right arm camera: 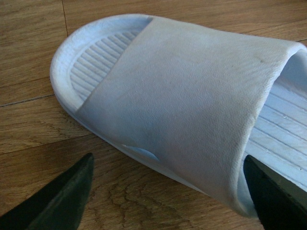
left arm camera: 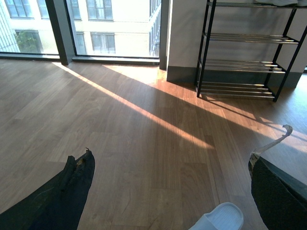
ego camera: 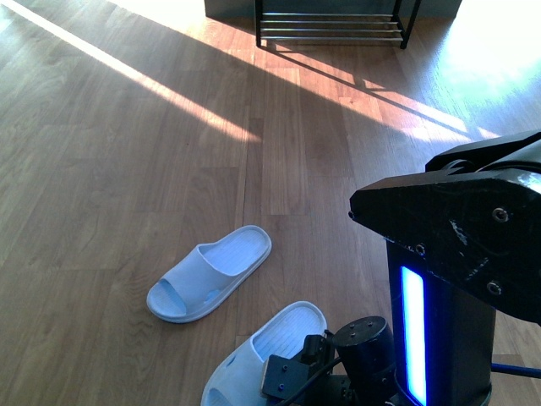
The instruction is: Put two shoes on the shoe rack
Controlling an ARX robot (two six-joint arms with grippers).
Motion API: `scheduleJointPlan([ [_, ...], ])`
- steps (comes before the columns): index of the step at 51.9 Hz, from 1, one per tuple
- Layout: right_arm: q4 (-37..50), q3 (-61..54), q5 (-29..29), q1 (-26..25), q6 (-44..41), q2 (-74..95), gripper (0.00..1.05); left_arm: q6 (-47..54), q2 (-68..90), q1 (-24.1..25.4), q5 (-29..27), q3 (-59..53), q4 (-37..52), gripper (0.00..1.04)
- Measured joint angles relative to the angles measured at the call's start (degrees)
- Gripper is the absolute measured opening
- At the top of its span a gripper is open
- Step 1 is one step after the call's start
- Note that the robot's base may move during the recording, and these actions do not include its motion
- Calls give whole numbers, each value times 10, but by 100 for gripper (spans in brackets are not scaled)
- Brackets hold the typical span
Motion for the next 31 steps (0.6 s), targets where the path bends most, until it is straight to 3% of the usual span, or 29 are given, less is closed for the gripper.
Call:
scheduleJointPlan([
  [22,-24,21,-12,-17,-1,4,32,0,0,0,0,0,0,95],
  [31,-3,2,-13,-35,42,-5,2,0,0,0,0,0,0,95],
])
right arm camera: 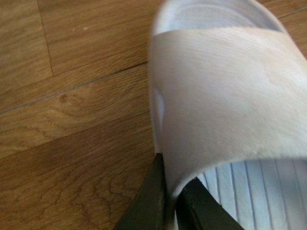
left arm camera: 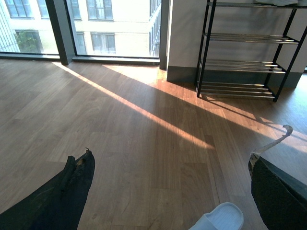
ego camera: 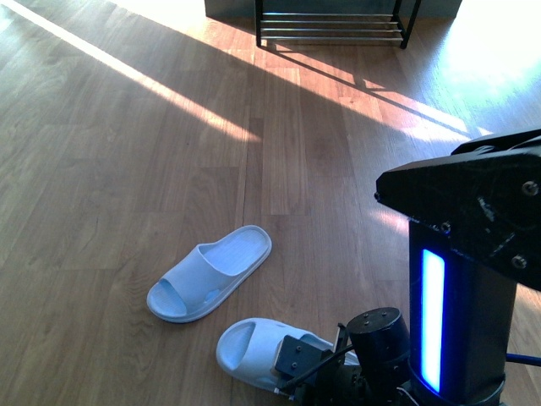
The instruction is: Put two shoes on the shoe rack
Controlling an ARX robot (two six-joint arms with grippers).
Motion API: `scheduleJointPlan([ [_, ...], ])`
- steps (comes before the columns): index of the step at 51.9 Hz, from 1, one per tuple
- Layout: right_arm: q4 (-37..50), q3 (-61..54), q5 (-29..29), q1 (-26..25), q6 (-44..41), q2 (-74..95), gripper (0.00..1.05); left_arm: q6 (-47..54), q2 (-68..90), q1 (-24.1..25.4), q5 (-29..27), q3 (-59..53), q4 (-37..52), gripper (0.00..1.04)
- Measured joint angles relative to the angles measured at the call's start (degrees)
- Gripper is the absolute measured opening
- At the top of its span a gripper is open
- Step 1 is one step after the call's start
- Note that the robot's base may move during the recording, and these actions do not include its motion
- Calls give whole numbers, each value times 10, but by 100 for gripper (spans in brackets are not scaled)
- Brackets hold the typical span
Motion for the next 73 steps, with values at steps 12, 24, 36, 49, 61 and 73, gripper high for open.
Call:
scheduleJointPlan([
  [12,114,-84,90,-74,171,-110,2,0,0,0,0,0,0,95],
  [24,115,-226,139,-229,293,-326,2,0,0,0,0,0,0,95],
  [36,27,-351,110,-304,307,-585,2,0,0,0,0,0,0,95],
  [49,-68,-465,108,-312,343,-848,2,0,0,0,0,0,0,95],
  [61,-144,-513,90,-330,363,-1018,2,0,0,0,0,0,0,95],
  [73,-146,-514,90,-330,364,-1018,2,0,0,0,0,0,0,95],
])
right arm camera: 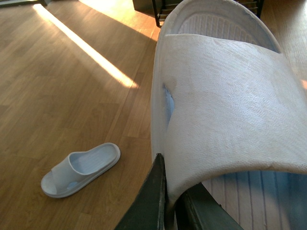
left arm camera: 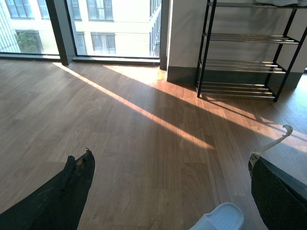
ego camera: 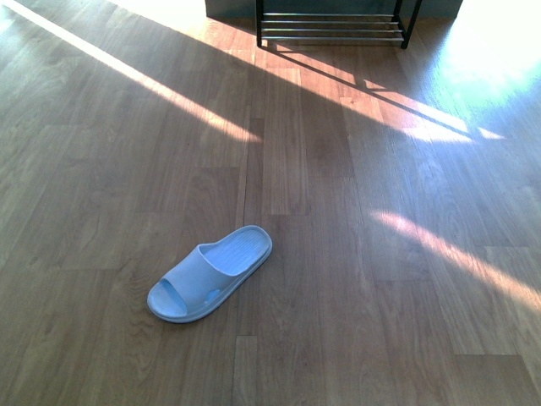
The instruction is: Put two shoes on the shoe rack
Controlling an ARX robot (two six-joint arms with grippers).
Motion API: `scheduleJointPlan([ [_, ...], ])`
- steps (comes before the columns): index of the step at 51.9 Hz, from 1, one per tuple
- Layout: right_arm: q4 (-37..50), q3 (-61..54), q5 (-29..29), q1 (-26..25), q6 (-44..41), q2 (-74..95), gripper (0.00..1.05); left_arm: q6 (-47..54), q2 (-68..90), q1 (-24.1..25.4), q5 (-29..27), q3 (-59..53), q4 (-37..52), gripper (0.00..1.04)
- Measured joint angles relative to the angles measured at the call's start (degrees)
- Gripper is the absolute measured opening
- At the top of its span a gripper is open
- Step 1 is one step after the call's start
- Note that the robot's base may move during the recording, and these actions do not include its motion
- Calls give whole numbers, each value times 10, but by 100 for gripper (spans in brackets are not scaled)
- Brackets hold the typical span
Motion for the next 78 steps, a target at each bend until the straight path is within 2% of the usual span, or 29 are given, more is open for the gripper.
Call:
scheduleJointPlan([
  [45,-1,-1,3,-2,2,0,2,0,0,0,1,0,0,95],
  [46,-1,-1,2,-2,2,0,2,0,0,0,0,0,0,95],
  [47,-1,-1,2,-2,2,0,2,-14,9,-6,-26,4,-12,95],
  [50,-1,0,1,-2,2,0,2,-84,76,-59,-171,43,-114,95],
  [53,-1,0,2,-2,2,0,2,-159,160,-82,-263,67,-147,95],
  [55,-1,0,2,-2,2,0,2,-204,211,-83,-289,71,-136,95],
  [60,-1,-1,0,-2,2,0,2,-304,336,-76,-284,73,-66,95],
  [68,-1,-1,0,-2,2,0,2,-437,705,-61,-208,121,182,95],
  [71,-1,-1,0,-2,2,0,2,-471,845,-61,-205,160,236,95],
  [78,-1,-1,0,-2,2,0,2,-525,1045,-60,-191,231,262,95],
])
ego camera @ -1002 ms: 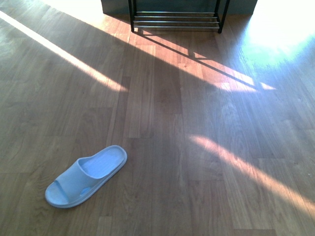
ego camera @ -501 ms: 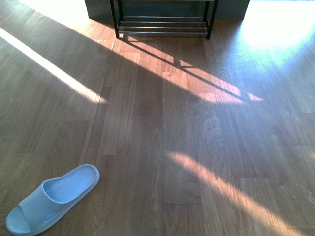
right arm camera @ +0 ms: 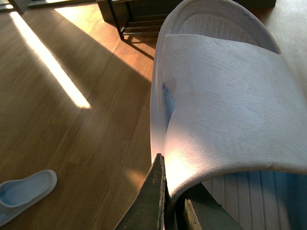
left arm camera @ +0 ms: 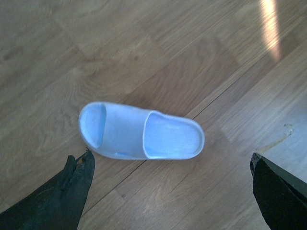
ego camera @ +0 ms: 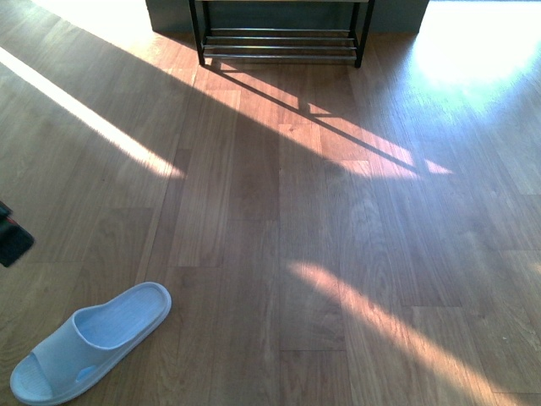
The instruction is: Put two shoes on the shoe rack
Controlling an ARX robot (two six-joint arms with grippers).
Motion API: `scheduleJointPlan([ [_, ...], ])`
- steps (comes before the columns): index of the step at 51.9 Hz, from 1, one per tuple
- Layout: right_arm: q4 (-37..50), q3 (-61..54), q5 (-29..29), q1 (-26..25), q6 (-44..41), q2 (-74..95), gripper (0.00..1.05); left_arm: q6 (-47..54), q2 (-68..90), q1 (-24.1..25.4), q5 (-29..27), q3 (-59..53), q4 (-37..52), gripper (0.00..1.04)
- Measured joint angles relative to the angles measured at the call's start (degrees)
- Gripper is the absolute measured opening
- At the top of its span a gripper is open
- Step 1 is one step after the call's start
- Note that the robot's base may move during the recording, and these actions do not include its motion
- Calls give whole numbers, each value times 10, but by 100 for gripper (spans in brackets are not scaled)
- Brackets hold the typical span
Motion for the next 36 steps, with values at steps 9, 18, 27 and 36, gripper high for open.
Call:
scheduleJointPlan([
  [9,0,0,0,0,0,0,2,-58,182,0,11,77,-8,95],
  [18,0,0,0,0,0,0,2,-110,324,-2,23,170,-49,95],
  [27,0,0,0,0,0,0,2,-167,421,-10,51,268,-78,95],
  [36,0,0,0,0,0,0,2,-203,487,-17,71,332,-92,95],
])
